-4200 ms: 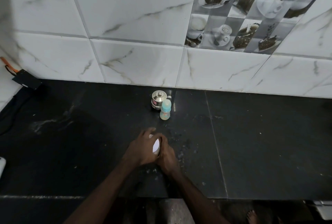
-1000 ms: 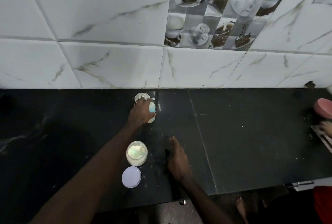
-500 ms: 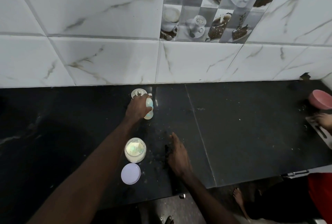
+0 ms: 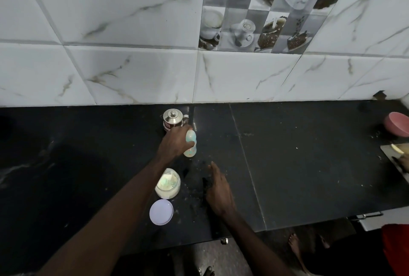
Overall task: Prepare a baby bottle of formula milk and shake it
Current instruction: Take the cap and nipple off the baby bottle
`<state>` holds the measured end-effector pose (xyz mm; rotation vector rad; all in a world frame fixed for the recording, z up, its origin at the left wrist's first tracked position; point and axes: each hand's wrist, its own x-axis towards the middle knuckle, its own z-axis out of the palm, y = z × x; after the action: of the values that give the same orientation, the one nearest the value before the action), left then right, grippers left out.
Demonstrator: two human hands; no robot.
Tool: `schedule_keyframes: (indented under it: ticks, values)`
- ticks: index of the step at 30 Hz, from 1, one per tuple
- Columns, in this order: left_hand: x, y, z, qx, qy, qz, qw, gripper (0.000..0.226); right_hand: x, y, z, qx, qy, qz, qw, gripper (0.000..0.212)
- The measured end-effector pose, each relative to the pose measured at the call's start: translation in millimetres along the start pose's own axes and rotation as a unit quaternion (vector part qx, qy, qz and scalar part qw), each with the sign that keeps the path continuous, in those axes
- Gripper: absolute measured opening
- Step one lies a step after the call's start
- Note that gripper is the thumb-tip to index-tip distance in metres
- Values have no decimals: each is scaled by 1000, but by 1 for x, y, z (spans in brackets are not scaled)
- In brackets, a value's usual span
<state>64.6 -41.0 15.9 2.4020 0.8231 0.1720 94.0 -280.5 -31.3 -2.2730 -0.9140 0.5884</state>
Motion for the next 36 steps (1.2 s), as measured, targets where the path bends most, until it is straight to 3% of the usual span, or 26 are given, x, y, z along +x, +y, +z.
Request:
schedule_keyframes:
  ticks: [15,22,36]
  values:
    - [-35,2,14,19,-42,72,996,59,2,-1,-5,5,-6,0,1000,85]
    - [-59,6,26,14,-58,109,992,61,4,1,-3,-19,13,-25,999,76]
    - [-93,15,48,-6,-63,62,996,74,8,-7,-21,38,56,-38,997,65]
